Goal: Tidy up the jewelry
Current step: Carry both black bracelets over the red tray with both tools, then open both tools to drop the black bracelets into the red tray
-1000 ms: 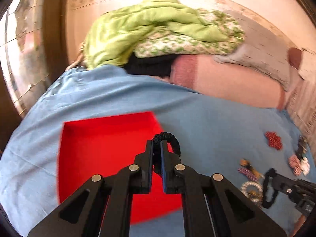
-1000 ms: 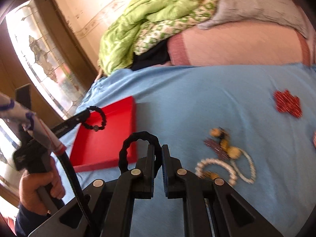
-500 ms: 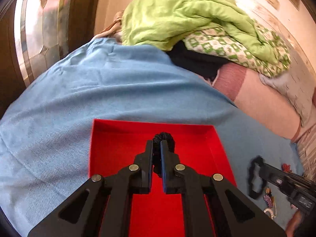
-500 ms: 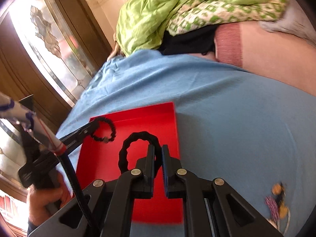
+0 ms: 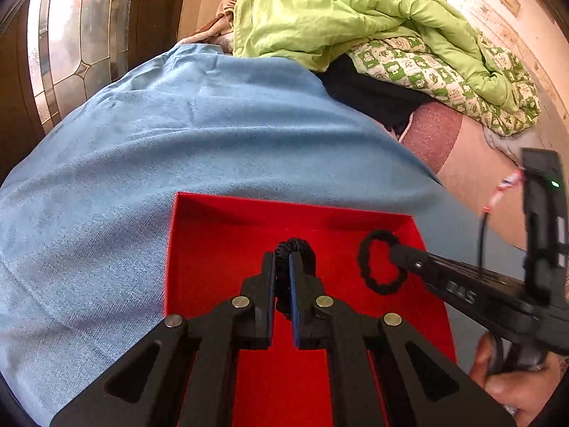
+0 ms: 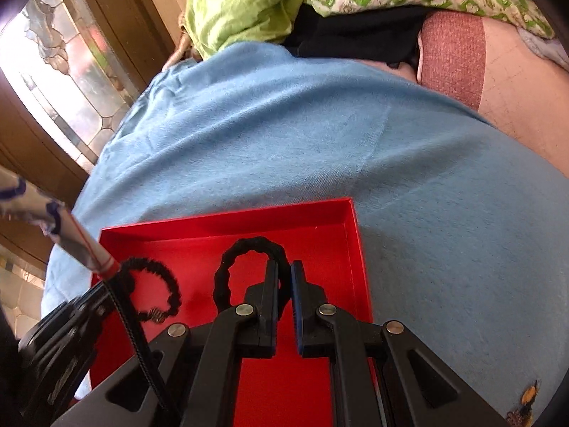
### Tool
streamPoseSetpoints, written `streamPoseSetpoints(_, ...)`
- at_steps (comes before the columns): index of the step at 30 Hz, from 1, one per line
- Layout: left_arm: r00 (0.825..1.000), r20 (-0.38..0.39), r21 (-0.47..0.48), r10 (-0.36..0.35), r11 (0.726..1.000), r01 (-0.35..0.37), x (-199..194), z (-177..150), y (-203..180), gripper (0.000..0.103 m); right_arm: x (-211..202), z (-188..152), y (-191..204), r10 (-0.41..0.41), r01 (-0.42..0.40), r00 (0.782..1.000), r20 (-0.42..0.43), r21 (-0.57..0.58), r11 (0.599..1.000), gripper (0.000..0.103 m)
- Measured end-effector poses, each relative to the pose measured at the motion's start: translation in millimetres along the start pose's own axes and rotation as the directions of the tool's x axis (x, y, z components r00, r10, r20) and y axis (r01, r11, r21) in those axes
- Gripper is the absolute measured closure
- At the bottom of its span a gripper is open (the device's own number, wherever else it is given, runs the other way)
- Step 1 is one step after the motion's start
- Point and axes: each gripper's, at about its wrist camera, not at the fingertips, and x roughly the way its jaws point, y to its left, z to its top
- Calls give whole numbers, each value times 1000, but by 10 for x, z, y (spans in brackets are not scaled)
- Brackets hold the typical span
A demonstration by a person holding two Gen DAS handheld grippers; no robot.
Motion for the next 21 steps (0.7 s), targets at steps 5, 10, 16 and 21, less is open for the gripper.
streamPoseSetpoints(5, 1000, -9, -3, 17, 1000, -17, 49, -16, 26, 96, 154, 20, -36, -12, 12, 1000, -24, 9, 1000, 95)
streamPoseSetpoints(10, 999, -17, -2, 36, 999, -36, 78, -21, 23, 96, 173, 8, -27, -15, 15, 1000, -19, 0, 1000, 94)
streamPoseSetpoints(16, 999, 1, -5, 52, 999, -52, 22, 6, 2, 94, 36, 23, -43, 13, -13, 1000, 10, 4, 1000, 84)
streamPoseSetpoints(21, 998, 26, -4, 61, 998, -61, -79, 44, -28, 84, -206, 44, -73, 48, -48, 997, 52, 12, 999, 84)
